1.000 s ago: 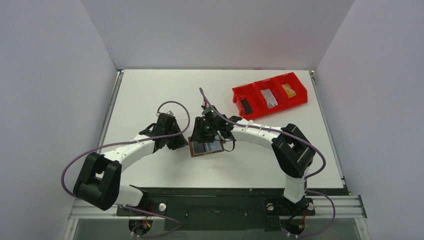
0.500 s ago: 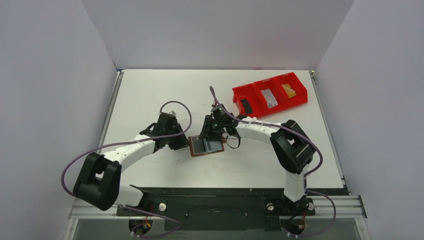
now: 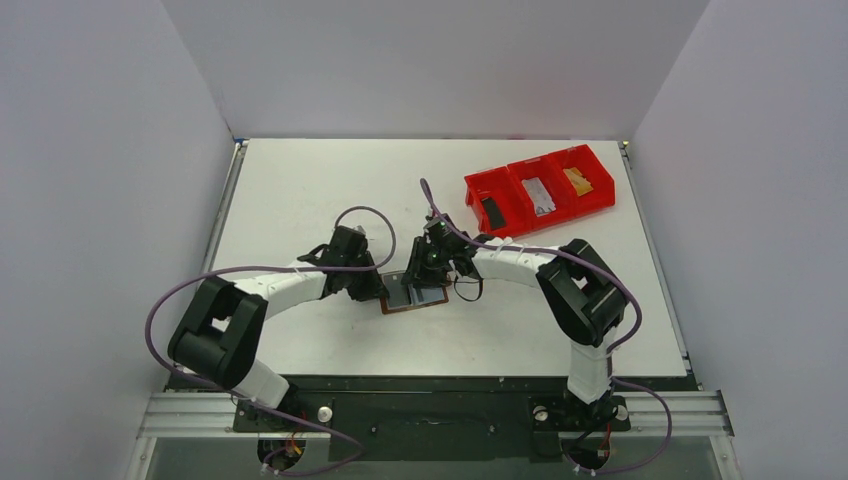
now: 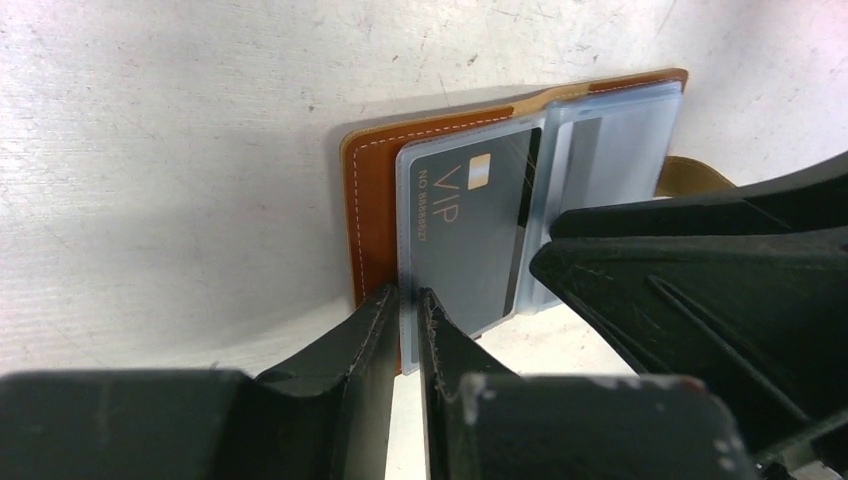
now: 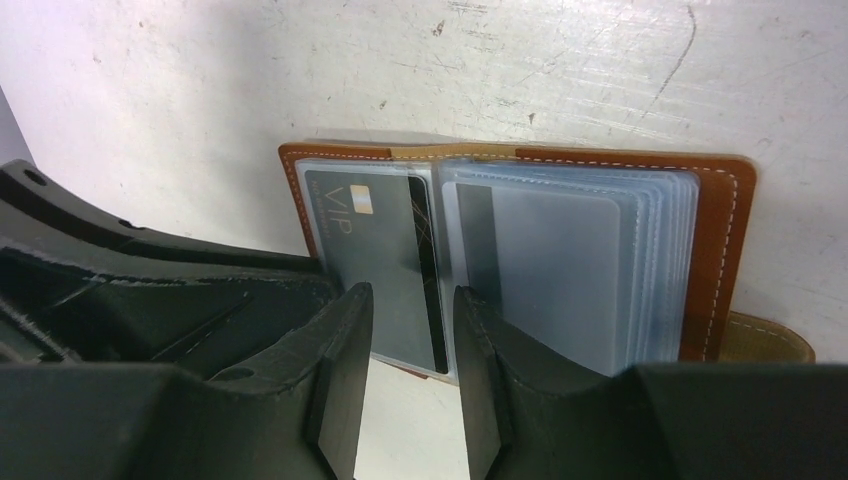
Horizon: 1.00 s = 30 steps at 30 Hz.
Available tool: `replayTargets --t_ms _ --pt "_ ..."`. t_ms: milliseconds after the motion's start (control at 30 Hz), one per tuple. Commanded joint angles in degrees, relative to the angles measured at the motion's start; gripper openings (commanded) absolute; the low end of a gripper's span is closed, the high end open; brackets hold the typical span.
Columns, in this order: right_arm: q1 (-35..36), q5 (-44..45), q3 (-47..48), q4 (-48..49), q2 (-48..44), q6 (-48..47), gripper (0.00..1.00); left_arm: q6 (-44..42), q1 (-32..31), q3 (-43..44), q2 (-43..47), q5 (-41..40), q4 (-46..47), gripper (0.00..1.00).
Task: Take the credit cards out of the card holder
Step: Remove the credit card from the card holder.
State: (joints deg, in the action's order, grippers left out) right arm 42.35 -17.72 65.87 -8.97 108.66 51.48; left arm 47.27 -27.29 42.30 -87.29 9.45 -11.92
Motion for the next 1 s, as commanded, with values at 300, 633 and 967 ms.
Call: replayTargets --t_ms 300,633,967 --pt "-0.4 2.4 0.9 -0.9 0.7 -2.6 0.31 -2.0 -0.1 3.1 -3.3 -2.7 0.8 0.02" --pt "0.2 2.4 2.5 -1.6 0.9 -2.1 0.30 -2.2 -0.1 3.2 -5.2 -4.6 -0.1 0.00" --pt "0.6 1.8 1.5 0.9 0.8 -0.5 0.29 -1.1 -0.2 1.9 -5.9 -5.5 0.0 0.00"
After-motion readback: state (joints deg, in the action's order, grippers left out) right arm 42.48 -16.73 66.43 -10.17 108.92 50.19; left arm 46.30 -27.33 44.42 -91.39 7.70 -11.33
